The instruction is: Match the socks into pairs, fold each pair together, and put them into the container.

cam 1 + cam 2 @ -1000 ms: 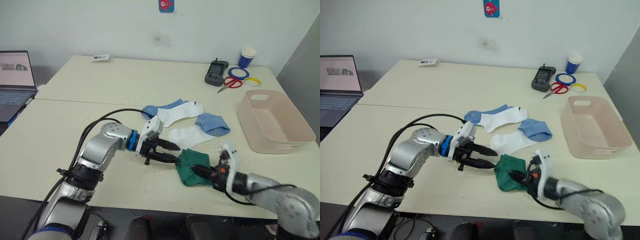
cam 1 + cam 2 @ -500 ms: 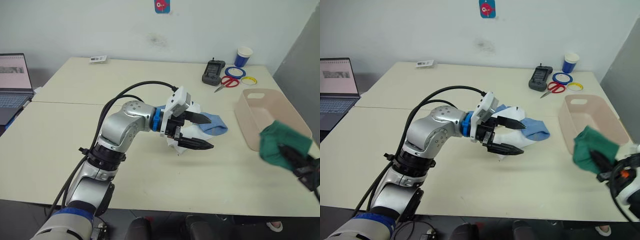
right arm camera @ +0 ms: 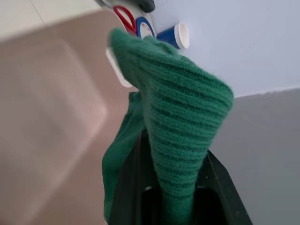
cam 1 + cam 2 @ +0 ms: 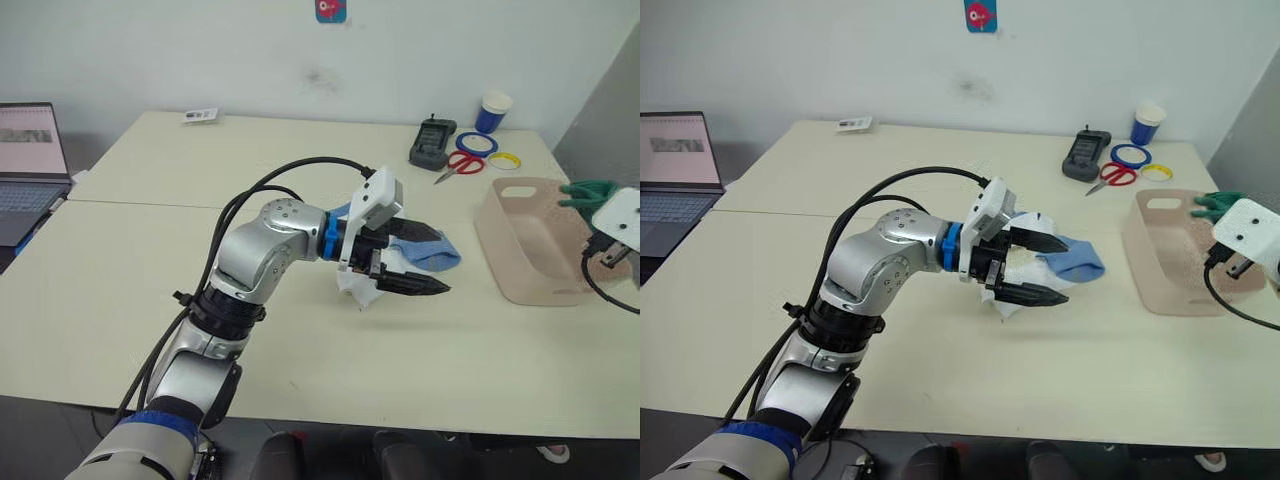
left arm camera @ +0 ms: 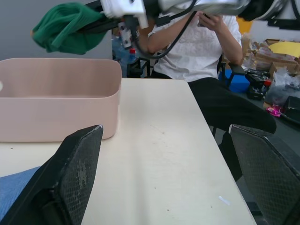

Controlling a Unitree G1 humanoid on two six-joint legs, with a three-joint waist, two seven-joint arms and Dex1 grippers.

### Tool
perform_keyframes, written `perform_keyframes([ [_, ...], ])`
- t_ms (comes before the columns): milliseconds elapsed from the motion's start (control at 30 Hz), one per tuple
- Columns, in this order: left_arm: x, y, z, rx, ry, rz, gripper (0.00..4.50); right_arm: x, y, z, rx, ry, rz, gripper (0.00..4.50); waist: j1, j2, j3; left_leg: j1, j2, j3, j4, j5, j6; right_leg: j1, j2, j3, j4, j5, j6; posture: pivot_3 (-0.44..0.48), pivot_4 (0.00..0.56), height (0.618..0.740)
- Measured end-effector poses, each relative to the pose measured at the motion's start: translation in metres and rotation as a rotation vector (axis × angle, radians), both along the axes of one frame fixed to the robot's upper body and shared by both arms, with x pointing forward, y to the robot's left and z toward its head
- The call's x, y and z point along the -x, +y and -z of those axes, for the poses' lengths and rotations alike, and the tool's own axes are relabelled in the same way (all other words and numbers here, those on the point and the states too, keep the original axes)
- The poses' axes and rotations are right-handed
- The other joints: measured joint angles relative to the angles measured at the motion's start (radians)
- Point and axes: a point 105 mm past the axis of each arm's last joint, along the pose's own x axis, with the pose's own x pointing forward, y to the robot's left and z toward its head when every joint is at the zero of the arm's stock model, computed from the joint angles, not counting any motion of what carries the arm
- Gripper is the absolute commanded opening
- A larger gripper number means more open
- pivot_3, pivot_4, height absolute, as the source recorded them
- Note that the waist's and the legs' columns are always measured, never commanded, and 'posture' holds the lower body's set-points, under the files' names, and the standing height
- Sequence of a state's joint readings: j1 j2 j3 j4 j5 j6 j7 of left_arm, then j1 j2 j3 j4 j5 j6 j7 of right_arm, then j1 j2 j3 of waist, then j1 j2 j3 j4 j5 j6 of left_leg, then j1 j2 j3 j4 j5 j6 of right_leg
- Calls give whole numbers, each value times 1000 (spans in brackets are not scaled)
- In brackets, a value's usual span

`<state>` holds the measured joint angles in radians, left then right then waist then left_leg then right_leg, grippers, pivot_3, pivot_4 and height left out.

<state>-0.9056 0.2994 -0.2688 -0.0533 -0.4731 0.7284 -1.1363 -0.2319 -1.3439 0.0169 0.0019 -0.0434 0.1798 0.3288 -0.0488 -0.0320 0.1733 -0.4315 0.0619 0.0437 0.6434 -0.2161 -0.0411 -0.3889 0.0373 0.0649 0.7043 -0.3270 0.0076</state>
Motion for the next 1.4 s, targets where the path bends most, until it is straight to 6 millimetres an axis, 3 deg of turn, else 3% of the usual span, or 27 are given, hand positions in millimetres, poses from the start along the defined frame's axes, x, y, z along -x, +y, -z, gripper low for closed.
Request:
perform_keyframes([
  [133,2,-4,-4,14,-7,-7,4500,-27,2,33,74,107,-30,111,3,1,0,0,0,0,0,0,-1,0,-2,-1,1,1,-1,0,150,725],
  [233,1,-4,-5,16,-15,-25,4500,-37,4,58,68,219,-33,111,10,4,1,0,1,0,0,1,-1,0,-2,-1,2,2,-3,0,150,725],
  [333,1,-3,-5,16,-15,-35,4500,-42,4,58,80,265,-32,111,15,5,1,0,1,0,1,1,-1,0,-4,-1,3,2,-3,0,150,725],
  [600,-1,-3,-6,21,-27,-51,4500,-39,4,72,29,433,-35,2797,18,5,1,1,0,0,3,1,-1,1,-5,-1,8,2,-3,0,150,725],
  [767,-3,-3,-7,29,-40,-52,4500,-33,9,59,-68,498,-47,4457,17,5,1,2,1,0,3,1,-1,1,-5,-2,9,2,-3,0,150,725],
  [1233,-15,8,-4,-6,-70,-87,4500,12,21,5,-138,560,-94,4457,18,6,0,2,1,-1,3,1,-1,1,-5,-2,9,2,-3,0,150,725],
  [1400,-21,26,0,-51,-77,-122,4500,15,13,-25,-162,398,-55,4457,14,6,0,4,1,0,3,1,-1,1,-5,-1,10,1,-2,0,150,725],
])
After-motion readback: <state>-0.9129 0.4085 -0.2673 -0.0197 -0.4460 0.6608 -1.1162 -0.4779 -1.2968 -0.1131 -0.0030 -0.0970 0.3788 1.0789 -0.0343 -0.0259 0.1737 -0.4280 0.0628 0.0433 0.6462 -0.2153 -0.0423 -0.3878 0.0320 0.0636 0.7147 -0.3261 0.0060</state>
